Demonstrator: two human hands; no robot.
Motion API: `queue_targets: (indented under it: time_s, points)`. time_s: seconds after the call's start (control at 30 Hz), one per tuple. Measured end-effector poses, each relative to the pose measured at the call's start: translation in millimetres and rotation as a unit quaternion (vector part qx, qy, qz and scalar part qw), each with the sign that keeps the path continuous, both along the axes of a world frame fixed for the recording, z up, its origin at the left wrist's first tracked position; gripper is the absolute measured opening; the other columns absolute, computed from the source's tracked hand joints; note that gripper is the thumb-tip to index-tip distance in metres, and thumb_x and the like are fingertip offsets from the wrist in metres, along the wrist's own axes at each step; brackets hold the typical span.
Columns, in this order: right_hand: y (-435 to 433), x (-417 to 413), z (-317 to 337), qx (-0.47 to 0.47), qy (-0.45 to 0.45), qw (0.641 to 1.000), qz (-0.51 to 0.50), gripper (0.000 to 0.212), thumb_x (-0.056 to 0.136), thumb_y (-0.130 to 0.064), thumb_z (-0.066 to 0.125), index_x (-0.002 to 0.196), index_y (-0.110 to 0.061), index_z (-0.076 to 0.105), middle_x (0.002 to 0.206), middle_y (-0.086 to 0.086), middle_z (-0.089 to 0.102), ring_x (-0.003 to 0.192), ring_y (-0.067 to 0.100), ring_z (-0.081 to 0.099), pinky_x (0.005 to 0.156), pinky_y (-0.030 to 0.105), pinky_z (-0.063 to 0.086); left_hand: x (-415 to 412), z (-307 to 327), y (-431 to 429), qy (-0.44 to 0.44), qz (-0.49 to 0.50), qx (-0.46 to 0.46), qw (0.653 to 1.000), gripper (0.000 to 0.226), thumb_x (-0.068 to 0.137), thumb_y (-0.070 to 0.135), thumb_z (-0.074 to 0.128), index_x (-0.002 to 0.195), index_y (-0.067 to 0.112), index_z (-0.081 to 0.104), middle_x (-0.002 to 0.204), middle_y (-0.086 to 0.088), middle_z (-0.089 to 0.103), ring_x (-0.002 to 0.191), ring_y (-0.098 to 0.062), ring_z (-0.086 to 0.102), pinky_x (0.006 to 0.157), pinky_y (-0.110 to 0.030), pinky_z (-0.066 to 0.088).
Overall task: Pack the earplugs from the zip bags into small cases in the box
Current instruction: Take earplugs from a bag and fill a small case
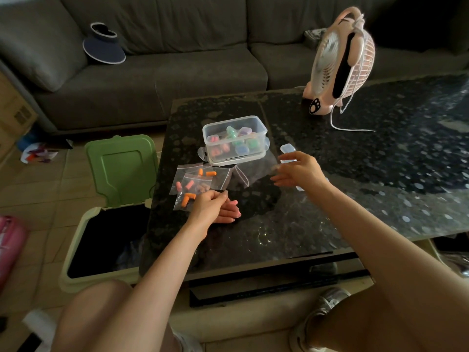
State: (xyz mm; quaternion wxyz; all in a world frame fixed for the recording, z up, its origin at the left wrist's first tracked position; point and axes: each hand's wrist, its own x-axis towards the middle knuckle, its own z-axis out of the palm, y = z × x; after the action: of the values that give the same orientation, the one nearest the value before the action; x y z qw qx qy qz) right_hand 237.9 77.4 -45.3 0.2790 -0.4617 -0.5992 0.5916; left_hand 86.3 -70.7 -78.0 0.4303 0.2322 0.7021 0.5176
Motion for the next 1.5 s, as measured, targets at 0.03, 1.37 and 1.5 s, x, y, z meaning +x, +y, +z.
queue_targets:
  time_s: [0.03,1.37,1.5]
  points:
    - [2,0,-2,0.020,-0.029,0.999,-0.004,0.029,0.086,-0.001,0.062,0.114,-0.004,0.057,0.088,0.016,0.067,0.068,0.025,0.068,0.070,0.039,0.059,0,0,0,0.014,-0.005,-0.002,1.000,0.026,0.098,0.022,0.046,0.096,-0.001,0.058,0.084,-0.017,0.072,0.067,-0.022,0.070,0.052,-0.022,0.055]
    - [-44,-32,7,-0.065,-0.011,0.949,0.307,0.045,0.085,-0.029,0.067,0.123,-0.009,0.054,0.093,0.015,0.065,0.074,0.021,0.067,0.070,0.030,0.055,10,19,-19,0.430,-0.058,0.142,0.889,0.043,0.065,0.020,0.083,0.097,0.001,0.063,0.090,0.003,0.062,0.079,0.018,0.042,0.073,0.017,0.005]
    - [-47,-36,4,-0.064,-0.019,0.947,0.314,0.045,0.084,-0.030,0.067,0.122,-0.008,0.054,0.097,0.019,0.066,0.078,0.026,0.068,0.078,0.038,0.058,5,14,-20,0.436,-0.067,0.125,0.889,0.042,0.067,0.021,0.082,0.099,0.001,0.062,0.089,0.004,0.058,0.074,0.022,0.044,0.068,0.018,0.000]
